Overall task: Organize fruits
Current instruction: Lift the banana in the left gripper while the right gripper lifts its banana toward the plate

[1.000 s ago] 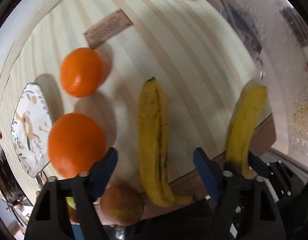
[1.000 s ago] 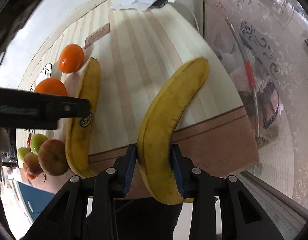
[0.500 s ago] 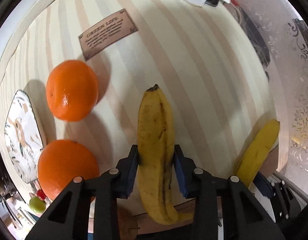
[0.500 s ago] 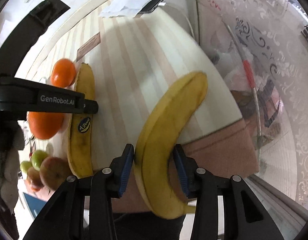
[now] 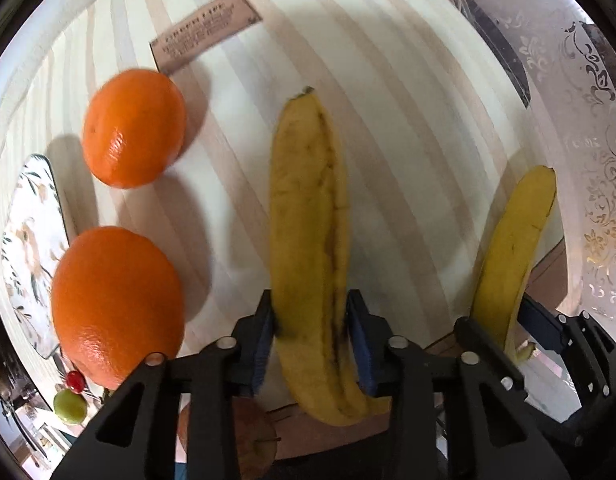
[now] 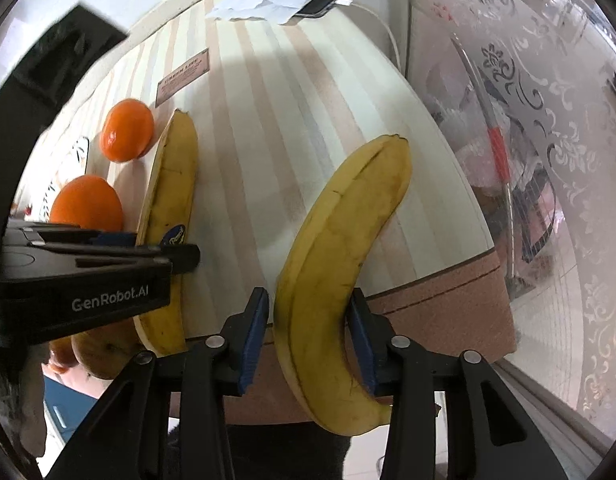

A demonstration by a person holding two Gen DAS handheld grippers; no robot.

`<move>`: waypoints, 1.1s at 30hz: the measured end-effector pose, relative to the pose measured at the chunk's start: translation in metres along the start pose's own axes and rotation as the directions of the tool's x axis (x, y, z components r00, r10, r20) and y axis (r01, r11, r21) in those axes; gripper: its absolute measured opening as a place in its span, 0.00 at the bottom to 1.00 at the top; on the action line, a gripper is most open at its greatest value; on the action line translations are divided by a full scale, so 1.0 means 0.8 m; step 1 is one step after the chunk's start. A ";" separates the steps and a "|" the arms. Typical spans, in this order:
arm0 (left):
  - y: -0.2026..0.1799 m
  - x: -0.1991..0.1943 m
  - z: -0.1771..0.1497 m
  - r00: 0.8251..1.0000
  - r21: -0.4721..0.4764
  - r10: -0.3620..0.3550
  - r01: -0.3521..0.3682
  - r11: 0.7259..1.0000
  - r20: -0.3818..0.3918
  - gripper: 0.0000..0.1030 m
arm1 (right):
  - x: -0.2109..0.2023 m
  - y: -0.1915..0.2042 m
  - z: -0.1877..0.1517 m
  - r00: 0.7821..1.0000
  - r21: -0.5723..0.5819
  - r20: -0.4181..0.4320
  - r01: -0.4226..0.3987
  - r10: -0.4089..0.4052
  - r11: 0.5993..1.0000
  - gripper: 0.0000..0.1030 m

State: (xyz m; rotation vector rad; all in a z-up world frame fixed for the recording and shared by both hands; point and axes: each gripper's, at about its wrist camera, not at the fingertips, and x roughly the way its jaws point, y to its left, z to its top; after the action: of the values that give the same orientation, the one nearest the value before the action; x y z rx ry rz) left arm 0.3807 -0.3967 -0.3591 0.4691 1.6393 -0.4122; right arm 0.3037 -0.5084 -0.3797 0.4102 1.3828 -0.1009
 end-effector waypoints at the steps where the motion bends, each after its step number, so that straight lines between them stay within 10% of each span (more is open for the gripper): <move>1: -0.003 -0.002 -0.001 1.000 0.011 0.010 -0.010 1.000 0.008 0.30 | 0.001 0.002 -0.001 1.000 -0.005 0.007 0.008 -0.008 1.000 0.44; 7: -0.007 -0.009 -0.005 0.999 0.003 0.004 -0.004 1.000 0.036 0.30 | 0.001 0.011 -0.008 0.997 -0.036 0.046 0.060 -0.059 0.998 0.38; 22: 0.072 -0.128 -0.060 0.979 -0.052 -0.114 0.124 0.991 0.166 0.30 | -0.078 -0.003 -0.009 0.987 0.012 0.089 -0.135 0.133 0.991 0.38; 33: 0.185 -0.228 -0.109 0.937 -0.134 -0.167 0.216 0.967 0.305 0.30 | -0.152 0.114 0.041 0.943 -0.132 0.090 -0.307 0.320 0.943 0.38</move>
State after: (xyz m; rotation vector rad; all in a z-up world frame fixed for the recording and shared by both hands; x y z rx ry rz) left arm 0.4031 -0.2373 -0.1673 0.1139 1.4201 -0.4629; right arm 0.3381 -0.4554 -0.2372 0.5145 1.1928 0.2163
